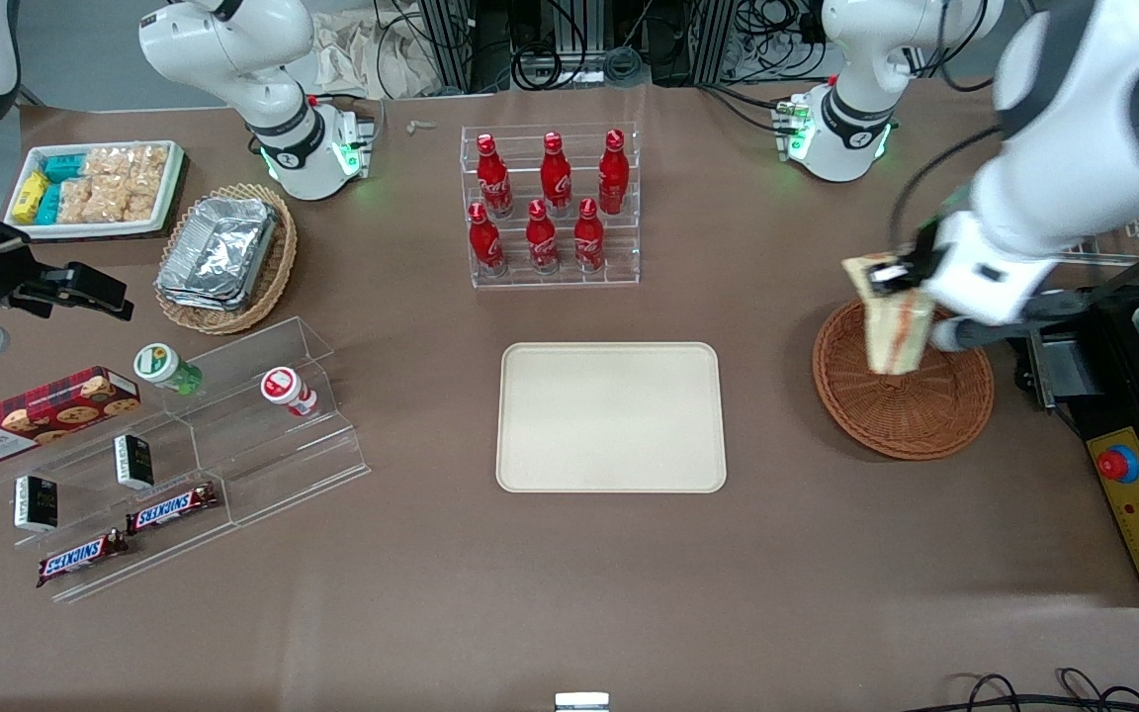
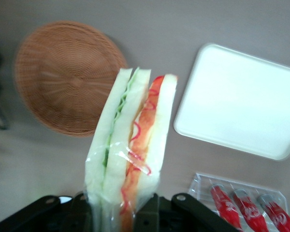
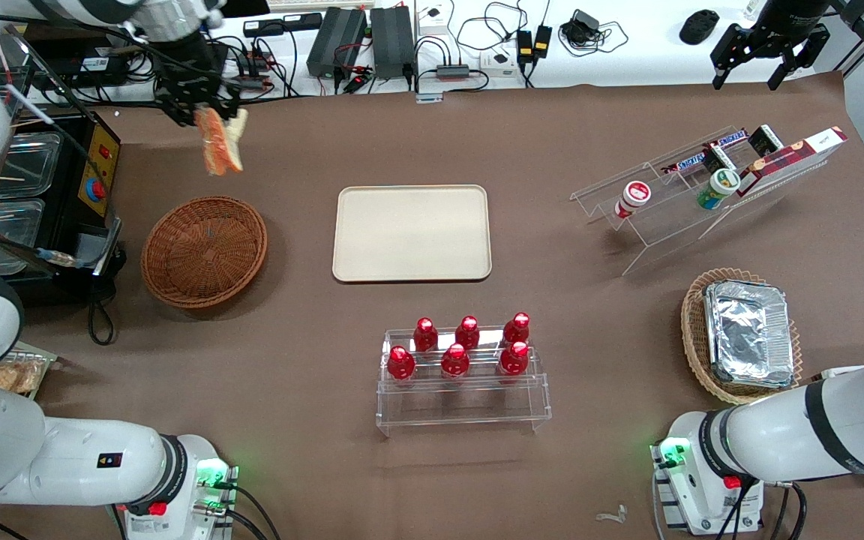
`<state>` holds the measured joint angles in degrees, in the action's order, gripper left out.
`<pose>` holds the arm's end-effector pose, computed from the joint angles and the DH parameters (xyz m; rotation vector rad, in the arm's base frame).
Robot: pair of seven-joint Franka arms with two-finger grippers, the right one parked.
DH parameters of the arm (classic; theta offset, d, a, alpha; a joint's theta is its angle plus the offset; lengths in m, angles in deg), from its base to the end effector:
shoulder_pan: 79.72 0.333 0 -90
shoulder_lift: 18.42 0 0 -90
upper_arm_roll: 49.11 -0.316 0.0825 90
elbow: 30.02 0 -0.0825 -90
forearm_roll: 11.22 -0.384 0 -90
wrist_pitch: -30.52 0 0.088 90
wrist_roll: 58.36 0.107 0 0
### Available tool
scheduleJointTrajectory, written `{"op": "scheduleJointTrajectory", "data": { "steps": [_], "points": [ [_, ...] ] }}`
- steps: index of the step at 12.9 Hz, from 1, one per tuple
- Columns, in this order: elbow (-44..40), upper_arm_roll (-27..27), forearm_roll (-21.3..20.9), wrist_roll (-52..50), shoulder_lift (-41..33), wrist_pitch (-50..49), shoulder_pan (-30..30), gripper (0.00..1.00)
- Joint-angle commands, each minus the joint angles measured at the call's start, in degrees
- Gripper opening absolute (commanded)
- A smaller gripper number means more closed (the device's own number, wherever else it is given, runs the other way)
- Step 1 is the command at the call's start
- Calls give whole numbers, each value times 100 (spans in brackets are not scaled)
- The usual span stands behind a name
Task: Place sandwich from basket to tray
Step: 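Lift the sandwich and carry it over the cream tray, then lower the sandwich onto the tray and open the left gripper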
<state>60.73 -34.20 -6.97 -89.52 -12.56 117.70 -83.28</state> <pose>0.5438 -0.1833 0.5591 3.0849 0.3454 -0.2933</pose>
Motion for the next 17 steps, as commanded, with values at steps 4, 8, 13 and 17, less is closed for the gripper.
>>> {"op": "scheduleJointTrajectory", "data": {
  "steps": [4,8,13,17],
  "points": [
    [2101,628,128,-654,222,2957,-275,0],
    [2317,628,-247,-707,1274,4200,-514,0],
    [2246,619,-742,-1121,2103,5037,-690,0],
    [2008,619,-1197,-1453,2464,5046,-734,9]
  ]
}}
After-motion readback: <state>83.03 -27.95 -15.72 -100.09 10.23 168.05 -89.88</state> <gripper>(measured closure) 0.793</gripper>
